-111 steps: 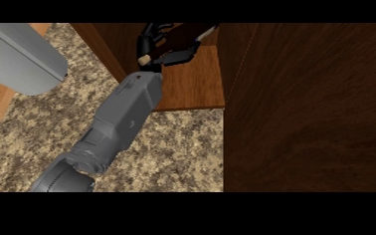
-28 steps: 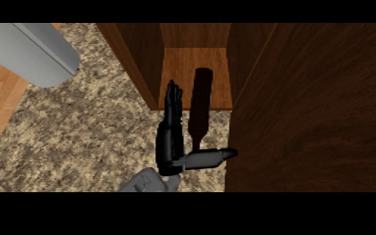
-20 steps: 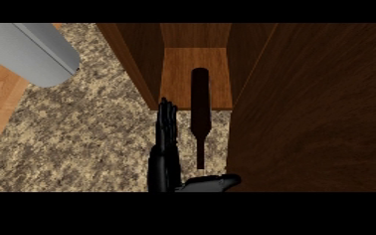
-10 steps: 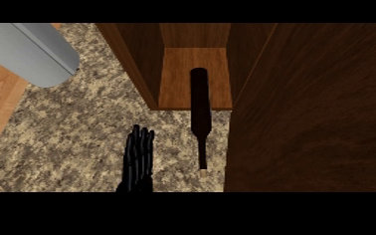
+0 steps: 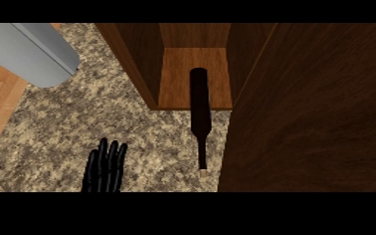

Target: Pick up the wine, place it into the cabinet and close the cabinet

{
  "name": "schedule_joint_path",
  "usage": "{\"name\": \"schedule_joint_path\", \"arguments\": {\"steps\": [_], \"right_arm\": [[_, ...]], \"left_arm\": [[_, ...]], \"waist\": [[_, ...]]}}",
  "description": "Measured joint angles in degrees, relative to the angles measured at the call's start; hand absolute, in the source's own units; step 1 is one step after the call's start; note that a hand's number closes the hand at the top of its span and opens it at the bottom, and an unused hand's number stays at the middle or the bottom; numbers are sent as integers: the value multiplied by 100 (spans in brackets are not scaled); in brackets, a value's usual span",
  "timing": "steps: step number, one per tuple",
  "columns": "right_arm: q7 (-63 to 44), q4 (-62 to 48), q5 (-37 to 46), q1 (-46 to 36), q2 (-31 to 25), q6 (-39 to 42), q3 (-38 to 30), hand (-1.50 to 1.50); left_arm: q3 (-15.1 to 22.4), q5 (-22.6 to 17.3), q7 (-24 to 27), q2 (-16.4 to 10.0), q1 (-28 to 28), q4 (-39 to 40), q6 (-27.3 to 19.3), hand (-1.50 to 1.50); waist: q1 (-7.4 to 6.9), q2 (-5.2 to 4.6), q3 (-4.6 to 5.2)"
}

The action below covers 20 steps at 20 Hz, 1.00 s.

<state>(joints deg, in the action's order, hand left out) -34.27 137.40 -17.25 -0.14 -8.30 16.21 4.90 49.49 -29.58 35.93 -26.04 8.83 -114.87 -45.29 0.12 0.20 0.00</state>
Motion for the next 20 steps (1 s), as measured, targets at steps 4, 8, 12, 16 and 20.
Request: {"name": "schedule_joint_path", "arguments": {"steps": [4,8,12,16,20], "right_arm": [[-212,-10,-63,168,135,-27,327,150],[-352,-11,-129,470,245,-2,668,150],[-454,-9,-182,649,293,112,1121,150],[-461,10,-176,645,322,263,1790,150],[-476,9,-116,698,425,223,2462,150]], "left_arm": [[-263,-166,146,-365,368,-224,328,-150],[-693,-376,194,-693,633,-526,543,-150],[-1062,-588,302,-979,1016,-815,778,-150],[-1590,-906,371,-1216,1249,-879,1113,-150],[-2162,-1273,334,-1502,1513,-980,1488,-150]], "waist": [[-9,3,2],[-7,5,2],[-25,11,2],[-24,21,6],[-23,26,7]]}}
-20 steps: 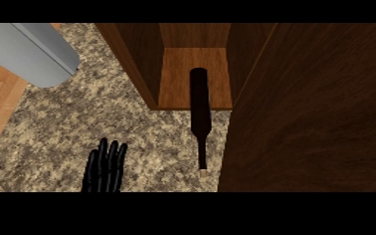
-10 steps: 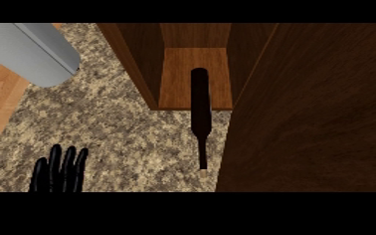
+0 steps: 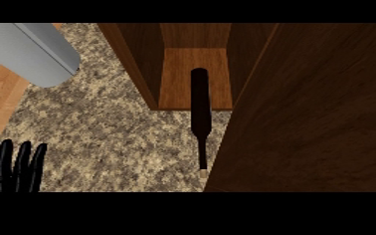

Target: Pick up the wine, place it into the cabinet and close the cabinet

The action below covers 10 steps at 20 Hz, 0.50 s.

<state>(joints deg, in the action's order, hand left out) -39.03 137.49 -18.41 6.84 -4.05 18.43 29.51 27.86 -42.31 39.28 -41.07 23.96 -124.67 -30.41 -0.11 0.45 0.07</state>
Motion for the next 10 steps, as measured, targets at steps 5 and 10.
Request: {"name": "schedule_joint_path", "arguments": {"steps": [5,10], "right_arm": [[-61,8,185,45,166,-326,605,150],[-191,50,876,-201,313,-1086,1335,150]], "left_arm": [[-624,-353,-6,-311,374,-56,453,-150],[-1100,-615,-19,-487,633,-21,870,-150]], "waist": [[3,23,3],[9,32,9]]}}
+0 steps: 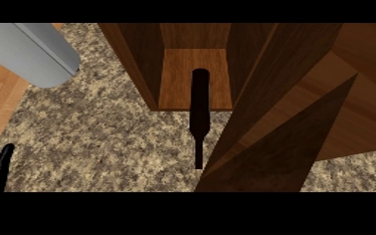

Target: Pick up the wine, place it into the cabinet and close the cabinet

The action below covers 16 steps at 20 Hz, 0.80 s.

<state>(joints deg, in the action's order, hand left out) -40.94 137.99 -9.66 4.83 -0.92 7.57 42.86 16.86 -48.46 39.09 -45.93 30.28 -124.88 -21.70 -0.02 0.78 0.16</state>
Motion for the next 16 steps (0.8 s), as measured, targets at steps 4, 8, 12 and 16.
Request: {"name": "schedule_joint_path", "arguments": {"steps": [4,8,12,16], "right_arm": [[-6,24,651,-330,-95,-609,232,150],[65,-84,1136,-898,-203,-1203,484,150],[46,-126,1424,-1453,-492,-1760,645,150],[-71,-226,1415,-2123,-719,-2269,732,150]], "left_arm": [[-300,-155,-53,-115,148,16,286,-150],[-564,-334,-169,-170,164,40,502,-150],[-639,-446,-272,-120,160,80,716,-150],[-772,-574,-447,-111,-18,143,838,-150]], "waist": [[-20,-2,2],[-42,-16,2],[-65,-31,3],[-91,-52,4]]}}
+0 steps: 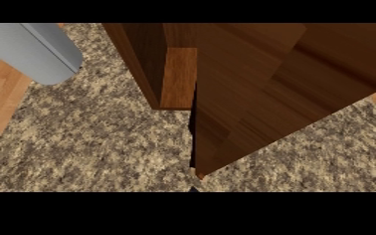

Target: Pick up the wine, place it into the cabinet and close the cabinet

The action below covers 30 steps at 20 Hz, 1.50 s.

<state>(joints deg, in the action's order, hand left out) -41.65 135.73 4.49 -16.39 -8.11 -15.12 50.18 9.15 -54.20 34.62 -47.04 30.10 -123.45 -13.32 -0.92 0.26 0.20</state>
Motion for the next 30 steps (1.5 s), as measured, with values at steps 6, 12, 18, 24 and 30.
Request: {"name": "schedule_joint_path", "arguments": {"steps": [6,12,18,24,30], "right_arm": [[-48,-416,-624,-1055,4,-633,-170,150],[67,-1792,-1309,-2832,603,-1268,-623,150],[454,-3218,-1894,-4143,763,-1120,-1465,150],[998,-4603,-1643,-4946,777,-769,-1909,150],[1514,-5703,-1726,-5278,801,-435,-2444,150]], "left_arm": [[18,-6,-129,134,-224,71,58,-150],[185,150,-243,332,-415,106,-57,-150],[87,208,-401,469,-562,209,-89,-150],[32,286,-515,622,-671,295,-124,-150],[-116,376,-649,727,-650,259,-67,-150]], "waist": [[-83,-31,0],[-122,-38,-4],[-92,-41,-9],[-53,-40,-11],[-47,-20,-16]]}}
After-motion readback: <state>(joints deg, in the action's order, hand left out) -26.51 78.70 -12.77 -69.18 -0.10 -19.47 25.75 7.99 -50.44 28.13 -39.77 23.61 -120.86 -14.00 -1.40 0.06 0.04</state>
